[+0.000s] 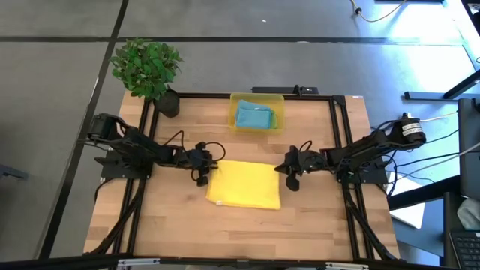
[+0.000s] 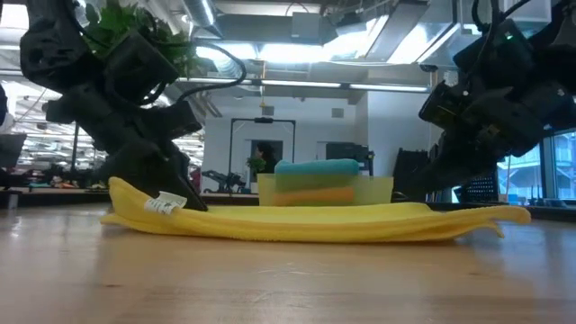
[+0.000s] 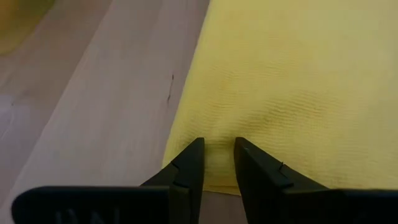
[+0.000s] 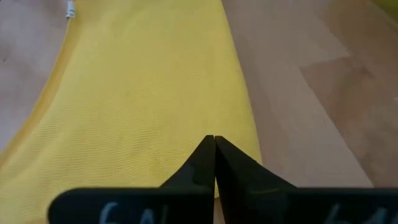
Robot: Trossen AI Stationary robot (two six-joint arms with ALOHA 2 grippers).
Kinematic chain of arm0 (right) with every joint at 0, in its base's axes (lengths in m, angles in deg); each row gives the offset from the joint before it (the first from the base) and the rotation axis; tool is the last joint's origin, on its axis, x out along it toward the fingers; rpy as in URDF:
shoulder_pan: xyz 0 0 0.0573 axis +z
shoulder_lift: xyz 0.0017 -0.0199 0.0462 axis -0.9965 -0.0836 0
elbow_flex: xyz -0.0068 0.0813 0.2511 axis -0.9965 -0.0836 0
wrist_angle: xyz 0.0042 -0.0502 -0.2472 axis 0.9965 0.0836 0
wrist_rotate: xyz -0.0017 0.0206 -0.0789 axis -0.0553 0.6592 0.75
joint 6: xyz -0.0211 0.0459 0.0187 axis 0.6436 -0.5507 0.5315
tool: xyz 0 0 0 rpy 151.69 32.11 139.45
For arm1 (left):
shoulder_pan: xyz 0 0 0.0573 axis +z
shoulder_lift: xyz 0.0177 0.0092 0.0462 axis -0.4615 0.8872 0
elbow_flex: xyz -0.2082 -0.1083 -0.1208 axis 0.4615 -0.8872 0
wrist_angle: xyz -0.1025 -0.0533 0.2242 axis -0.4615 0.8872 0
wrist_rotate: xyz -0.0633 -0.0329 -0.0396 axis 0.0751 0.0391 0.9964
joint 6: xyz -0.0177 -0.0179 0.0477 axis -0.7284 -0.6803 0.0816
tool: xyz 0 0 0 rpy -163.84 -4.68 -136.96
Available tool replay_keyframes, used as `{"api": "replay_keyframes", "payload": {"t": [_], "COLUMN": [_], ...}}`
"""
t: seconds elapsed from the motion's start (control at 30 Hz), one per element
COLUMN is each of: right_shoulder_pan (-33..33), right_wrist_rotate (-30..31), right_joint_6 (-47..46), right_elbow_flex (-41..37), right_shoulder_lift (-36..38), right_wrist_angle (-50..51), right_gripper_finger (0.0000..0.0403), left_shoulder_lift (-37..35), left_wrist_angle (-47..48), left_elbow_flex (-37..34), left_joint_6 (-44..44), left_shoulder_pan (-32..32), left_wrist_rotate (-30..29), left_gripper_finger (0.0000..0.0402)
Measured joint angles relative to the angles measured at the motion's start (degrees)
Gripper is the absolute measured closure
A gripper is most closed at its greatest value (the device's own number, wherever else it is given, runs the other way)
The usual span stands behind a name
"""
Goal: Fold microfiber towels
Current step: Fold the yellow microfiber cloth
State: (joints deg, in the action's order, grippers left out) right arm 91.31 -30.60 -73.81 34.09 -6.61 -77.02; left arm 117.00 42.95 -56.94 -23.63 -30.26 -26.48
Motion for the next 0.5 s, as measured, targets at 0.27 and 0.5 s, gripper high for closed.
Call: {"api": "replay_keyframes", "payload": {"t": [0.27, 0.5], "right_shoulder_pan": [0.01, -0.96], "right_wrist_rotate": [-0.01, 3.71], "right_joint_6": [-4.31, -6.06], "right_elbow_flex": [0.02, 0.02], "right_shoulder_lift": [-5.86, -8.52], "right_wrist_angle": [-3.13, -3.61], "right_gripper_finger": [0.0396, 0.0390], "left_shoulder_lift": [0.11, 0.13], "left_wrist_angle": [-0.31, -0.64], "left_elbow_flex": [-0.04, -0.04], "left_joint_6": [-1.27, -4.53], "left_shoulder_pan": [0.41, -2.43], "left_wrist_rotate": [-0.30, 5.24], "left_gripper_finger": [0.0321, 0.0321]}}
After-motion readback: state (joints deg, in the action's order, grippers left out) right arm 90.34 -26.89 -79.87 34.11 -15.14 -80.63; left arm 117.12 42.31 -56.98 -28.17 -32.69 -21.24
